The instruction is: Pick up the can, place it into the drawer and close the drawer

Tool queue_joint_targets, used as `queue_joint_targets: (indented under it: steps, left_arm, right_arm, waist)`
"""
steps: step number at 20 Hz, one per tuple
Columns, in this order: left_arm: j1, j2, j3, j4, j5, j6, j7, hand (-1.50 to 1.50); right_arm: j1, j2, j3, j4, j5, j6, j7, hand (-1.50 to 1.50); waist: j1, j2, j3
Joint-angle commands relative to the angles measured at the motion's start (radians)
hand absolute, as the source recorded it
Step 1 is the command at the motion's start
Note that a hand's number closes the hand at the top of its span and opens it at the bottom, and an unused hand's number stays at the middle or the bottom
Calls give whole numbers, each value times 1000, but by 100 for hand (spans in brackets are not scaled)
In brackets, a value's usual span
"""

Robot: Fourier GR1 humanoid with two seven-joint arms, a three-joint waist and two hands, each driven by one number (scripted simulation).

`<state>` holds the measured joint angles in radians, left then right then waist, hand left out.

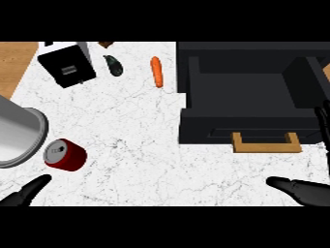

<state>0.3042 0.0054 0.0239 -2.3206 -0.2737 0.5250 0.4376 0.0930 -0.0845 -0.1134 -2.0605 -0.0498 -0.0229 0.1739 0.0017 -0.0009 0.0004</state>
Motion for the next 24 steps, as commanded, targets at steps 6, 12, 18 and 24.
queue_joint_targets:
  steps: [6, 12, 18, 24]
  left_arm:
    - [-35, -5, -47, 158, 13, 63, -53, -150]
    - [-63, -5, -99, 394, 73, 176, -219, -150]
    - [-15, -5, -102, 510, 194, 200, -399, -150]
    - [-6, -5, -43, 587, 277, 201, -492, -150]
  right_arm:
    - [104, 2, -19, -110, -25, 42, -13, -150]
    - [63, 7, -29, -75, -18, 33, 0, -150]
    - [75, -19, -88, -120, -70, 58, 40, -150]
    - [105, 20, -83, -72, -47, 79, -47, -150]
  waist:
    - [-6, -1, -1]
    - [-5, 0, -1]
    - [-4, -1, -1]
    - [-1, 0, -1]
